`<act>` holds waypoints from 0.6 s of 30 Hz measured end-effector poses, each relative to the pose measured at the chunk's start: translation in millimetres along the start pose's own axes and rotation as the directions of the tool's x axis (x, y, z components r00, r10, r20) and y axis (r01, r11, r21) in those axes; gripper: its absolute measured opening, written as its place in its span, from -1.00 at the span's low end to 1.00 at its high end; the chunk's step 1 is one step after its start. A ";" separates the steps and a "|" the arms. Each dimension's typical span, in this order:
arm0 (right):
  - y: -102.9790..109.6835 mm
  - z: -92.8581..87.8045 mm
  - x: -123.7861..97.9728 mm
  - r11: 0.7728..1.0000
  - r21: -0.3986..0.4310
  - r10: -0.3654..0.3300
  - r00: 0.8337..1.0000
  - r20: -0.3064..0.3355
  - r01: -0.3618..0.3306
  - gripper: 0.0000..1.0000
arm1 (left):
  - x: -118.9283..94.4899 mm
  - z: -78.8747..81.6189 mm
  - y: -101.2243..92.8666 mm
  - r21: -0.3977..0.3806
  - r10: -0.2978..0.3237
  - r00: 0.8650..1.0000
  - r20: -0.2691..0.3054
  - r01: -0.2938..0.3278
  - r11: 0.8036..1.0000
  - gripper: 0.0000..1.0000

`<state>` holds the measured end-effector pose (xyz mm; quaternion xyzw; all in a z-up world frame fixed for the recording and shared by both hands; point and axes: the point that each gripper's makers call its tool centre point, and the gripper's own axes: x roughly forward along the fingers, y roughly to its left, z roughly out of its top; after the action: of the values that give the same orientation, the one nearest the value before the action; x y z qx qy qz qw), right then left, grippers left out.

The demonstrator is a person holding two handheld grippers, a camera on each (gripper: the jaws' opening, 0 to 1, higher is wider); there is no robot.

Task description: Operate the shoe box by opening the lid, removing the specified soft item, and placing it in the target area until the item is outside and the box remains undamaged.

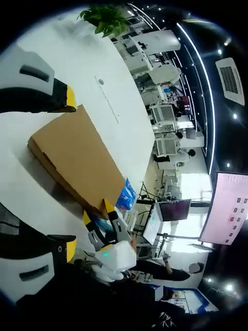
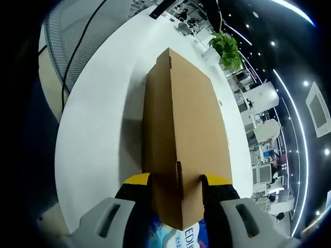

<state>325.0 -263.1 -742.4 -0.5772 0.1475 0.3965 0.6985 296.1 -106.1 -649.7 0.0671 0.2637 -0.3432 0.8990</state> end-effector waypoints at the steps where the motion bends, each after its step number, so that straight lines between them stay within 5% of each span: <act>1: 0.4 0.5 -0.2 1.000 0.004 0.002 1.000 -0.004 -0.002 -0.26 | 0.3 -2.8 -1.5 0.002 0.000 1.000 -0.009 0.000 1.000 0.99; 7: 0.6 2.0 0.6 1.000 0.025 0.009 1.000 -0.028 -0.008 -0.23 | -1.0 1.0 -4.0 0.000 -0.022 1.000 0.017 0.022 1.000 0.99; 11: 5.0 6.2 -1.2 0.989 0.137 0.063 0.998 0.003 -0.062 -0.12 | -1.6 -0.3 -6.5 0.009 -0.032 0.999 0.018 0.032 0.999 0.99; 14: -3.4 8.5 -9.1 0.968 0.245 0.051 0.999 0.016 -0.053 0.05 | -2.3 -0.3 -8.3 -0.001 -0.035 0.999 0.022 0.035 0.999 0.99; 18: -13.1 11.4 -30.9 0.911 0.401 0.066 0.994 0.087 -0.096 0.42 | -2.3 3.1 -12.0 -0.017 -0.030 0.999 0.027 0.031 0.999 0.99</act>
<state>311.9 -264.7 -709.6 -0.3991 0.2250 0.4063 0.7905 288.2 -114.8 -645.2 0.0508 0.2557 -0.3554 0.8976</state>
